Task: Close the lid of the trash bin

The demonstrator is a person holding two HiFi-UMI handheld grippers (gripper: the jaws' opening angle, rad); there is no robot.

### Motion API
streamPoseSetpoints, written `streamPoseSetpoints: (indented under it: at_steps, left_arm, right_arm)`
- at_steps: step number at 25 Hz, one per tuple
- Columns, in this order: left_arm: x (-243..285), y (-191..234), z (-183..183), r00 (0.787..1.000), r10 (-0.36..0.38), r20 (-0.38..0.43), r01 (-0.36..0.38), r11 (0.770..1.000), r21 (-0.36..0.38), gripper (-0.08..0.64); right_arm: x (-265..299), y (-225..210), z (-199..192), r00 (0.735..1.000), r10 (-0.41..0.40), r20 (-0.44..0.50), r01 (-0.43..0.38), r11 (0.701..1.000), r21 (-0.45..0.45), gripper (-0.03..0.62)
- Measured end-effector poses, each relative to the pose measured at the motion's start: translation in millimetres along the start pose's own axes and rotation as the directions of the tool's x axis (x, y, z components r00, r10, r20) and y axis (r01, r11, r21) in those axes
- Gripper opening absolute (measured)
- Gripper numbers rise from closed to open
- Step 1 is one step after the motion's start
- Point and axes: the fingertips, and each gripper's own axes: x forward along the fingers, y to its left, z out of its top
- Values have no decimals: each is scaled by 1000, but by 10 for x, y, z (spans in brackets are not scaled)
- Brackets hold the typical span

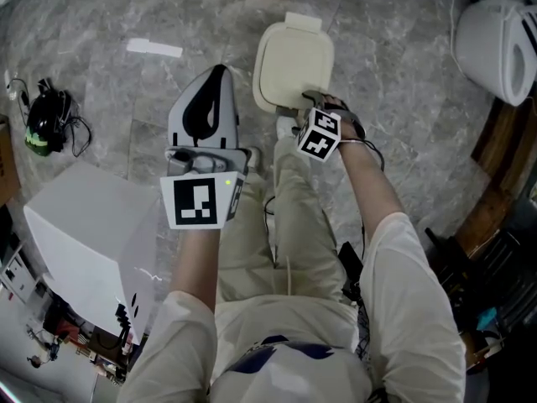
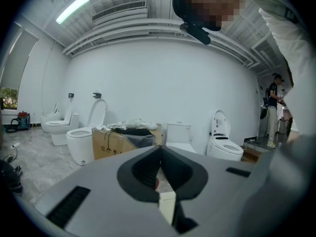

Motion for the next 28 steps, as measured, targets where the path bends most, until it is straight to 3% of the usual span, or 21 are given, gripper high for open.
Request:
streamPoseSetpoints:
  at_steps: [17, 28]
  left_arm:
    - [-36, -18, -327, 999, -20, -34, 20, 1000, -15, 0]
    - [15, -9, -458, 999, -17, -40, 17, 1000, -11, 0]
  right_arm:
    - [409, 114, -134, 999, 28, -35, -27, 999, 33, 414]
    - [565, 117, -178, 999, -9, -41, 10, 1000, 27, 413]
